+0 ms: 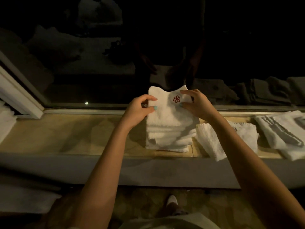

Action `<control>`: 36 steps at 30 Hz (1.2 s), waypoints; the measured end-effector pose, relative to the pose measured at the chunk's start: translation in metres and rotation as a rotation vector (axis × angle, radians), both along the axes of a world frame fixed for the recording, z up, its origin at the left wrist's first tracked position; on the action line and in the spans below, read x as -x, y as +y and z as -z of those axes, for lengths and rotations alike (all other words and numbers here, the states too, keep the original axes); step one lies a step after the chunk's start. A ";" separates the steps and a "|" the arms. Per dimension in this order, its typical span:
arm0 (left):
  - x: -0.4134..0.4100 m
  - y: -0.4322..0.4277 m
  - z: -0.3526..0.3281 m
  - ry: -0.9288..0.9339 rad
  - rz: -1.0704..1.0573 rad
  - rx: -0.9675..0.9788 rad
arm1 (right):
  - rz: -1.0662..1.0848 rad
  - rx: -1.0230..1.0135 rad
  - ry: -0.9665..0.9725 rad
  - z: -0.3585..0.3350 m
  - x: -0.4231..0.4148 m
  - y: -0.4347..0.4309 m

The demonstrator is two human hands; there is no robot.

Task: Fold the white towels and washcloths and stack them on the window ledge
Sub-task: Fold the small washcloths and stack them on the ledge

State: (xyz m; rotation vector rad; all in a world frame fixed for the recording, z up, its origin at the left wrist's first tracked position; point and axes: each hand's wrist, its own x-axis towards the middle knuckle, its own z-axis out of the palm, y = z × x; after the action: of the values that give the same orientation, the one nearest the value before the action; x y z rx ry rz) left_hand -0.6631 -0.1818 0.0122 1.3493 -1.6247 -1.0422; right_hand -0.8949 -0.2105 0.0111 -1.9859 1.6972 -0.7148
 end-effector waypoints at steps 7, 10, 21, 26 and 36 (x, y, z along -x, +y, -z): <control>0.002 0.006 0.006 -0.125 -0.194 0.098 | 0.049 -0.003 -0.095 0.004 0.004 0.018; 0.012 0.017 -0.007 -0.119 -0.225 0.212 | 0.095 -0.011 -0.198 0.003 0.016 0.038; 0.134 0.044 -0.013 -0.219 0.107 0.190 | 0.282 0.000 -0.197 0.024 0.142 0.083; 0.186 0.040 0.002 -0.344 0.094 0.194 | 0.203 -0.039 -0.090 0.025 0.189 0.067; 0.237 0.040 0.059 -0.580 -0.061 -0.083 | -0.206 -0.291 0.083 0.052 0.228 0.025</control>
State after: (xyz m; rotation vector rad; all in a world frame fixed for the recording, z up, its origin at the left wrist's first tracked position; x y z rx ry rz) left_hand -0.8997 -0.1418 -0.0465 1.8648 -1.9446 -0.7212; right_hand -1.1227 -0.1855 -0.0408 -1.9657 1.5130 -0.2977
